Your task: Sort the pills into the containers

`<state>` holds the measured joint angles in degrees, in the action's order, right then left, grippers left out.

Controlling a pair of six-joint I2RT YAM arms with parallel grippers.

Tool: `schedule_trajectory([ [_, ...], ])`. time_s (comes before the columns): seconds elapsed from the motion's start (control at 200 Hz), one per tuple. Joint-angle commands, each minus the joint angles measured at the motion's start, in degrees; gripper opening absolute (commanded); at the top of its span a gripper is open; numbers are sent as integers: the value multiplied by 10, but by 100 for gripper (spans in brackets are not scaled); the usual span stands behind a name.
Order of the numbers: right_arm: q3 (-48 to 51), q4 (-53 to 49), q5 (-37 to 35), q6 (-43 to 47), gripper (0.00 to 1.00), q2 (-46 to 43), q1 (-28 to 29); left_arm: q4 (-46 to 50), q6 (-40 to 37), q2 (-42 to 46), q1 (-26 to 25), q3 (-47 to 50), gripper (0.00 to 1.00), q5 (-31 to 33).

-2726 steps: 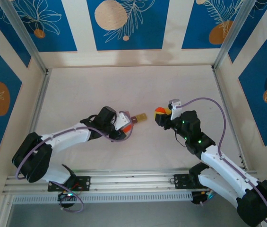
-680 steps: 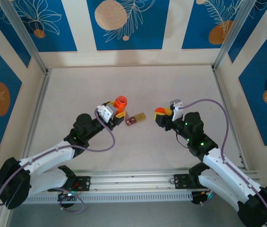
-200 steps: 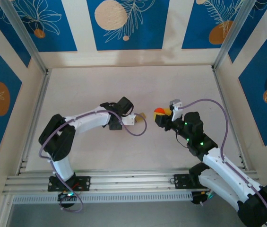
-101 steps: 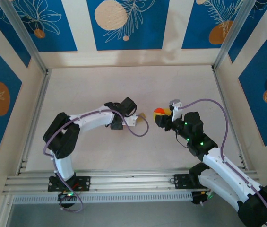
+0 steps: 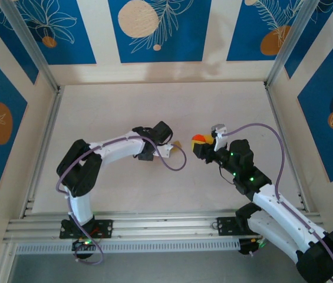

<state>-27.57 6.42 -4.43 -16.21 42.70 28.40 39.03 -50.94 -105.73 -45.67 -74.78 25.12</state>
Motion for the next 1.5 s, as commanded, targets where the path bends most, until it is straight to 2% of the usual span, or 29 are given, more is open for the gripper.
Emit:
schedule_trajectory([
  [0.0,1,8,10,0,0,-5,-3,1,11,6,-4,0,0,-11],
  [0.335,1,12,2,1,0,6,-4,-124,86,89,20,86,0,-84],
  [0.52,-8,2,19,-7,0,-2,-18,-240,129,149,37,154,0,-132],
  [0.775,-51,-30,64,-21,0,13,-20,-466,209,257,42,274,0,-251],
  [0.86,-74,-49,74,-15,0,21,-19,-561,251,288,42,318,0,-290],
  [0.955,-103,-68,81,-4,0,25,-17,-709,305,329,42,383,0,-353],
  [1.055,-140,-91,102,22,0,33,-11,-836,352,358,43,434,0,-386],
  [1.25,-221,-141,146,98,0,69,27,-954,398,369,42,491,0,-433],
  [1.366,-267,-172,166,152,0,91,68,-994,410,365,43,517,0,-439],
  [1.491,-311,-221,148,237,0,121,124,-992,412,365,42,526,0,-449],
])
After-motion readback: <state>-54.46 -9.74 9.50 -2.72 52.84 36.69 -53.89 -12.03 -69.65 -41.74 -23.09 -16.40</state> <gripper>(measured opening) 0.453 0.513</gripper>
